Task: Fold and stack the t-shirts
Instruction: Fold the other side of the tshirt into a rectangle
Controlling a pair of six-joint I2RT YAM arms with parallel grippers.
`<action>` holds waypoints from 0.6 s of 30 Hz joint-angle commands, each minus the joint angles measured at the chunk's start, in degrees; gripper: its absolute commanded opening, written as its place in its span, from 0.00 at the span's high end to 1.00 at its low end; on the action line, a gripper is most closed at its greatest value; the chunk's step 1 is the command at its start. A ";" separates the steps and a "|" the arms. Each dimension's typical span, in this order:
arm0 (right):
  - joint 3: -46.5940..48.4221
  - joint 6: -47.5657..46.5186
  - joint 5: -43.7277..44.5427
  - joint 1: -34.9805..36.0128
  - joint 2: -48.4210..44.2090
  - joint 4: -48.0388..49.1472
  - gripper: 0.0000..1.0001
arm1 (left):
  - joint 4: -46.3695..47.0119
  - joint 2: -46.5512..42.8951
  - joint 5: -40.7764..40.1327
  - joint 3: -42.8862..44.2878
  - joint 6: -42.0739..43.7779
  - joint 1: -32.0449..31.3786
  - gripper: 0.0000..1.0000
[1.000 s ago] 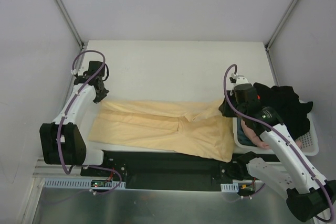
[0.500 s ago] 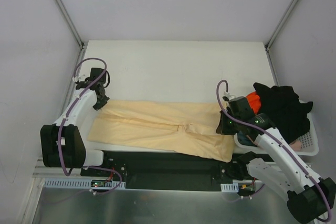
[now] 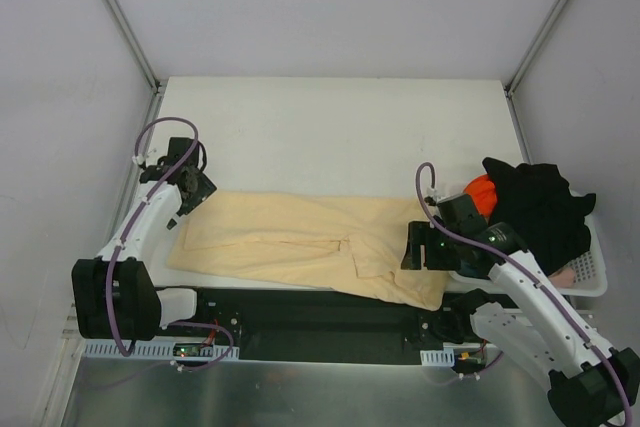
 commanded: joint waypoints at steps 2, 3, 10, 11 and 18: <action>3.45 -1.88 -6.16 0.61 -1.49 1.24 0.09 | -0.64 -2.82 5.49 3.20 0.64 -0.26 0.01; 3.72 -1.88 -7.13 0.87 -1.14 2.22 0.03 | -0.73 -2.82 6.12 3.38 0.55 -0.35 0.01; 4.42 0.23 -9.24 2.28 6.85 13.55 0.03 | 1.73 -0.45 12.36 2.33 0.81 -2.45 0.01; 4.42 0.40 -9.59 2.89 9.47 15.83 0.03 | 2.00 0.51 13.06 2.06 0.90 -2.54 0.01; 3.64 0.93 -11.27 11.15 20.56 18.22 0.03 | 3.75 4.56 13.77 0.39 0.99 -3.25 0.01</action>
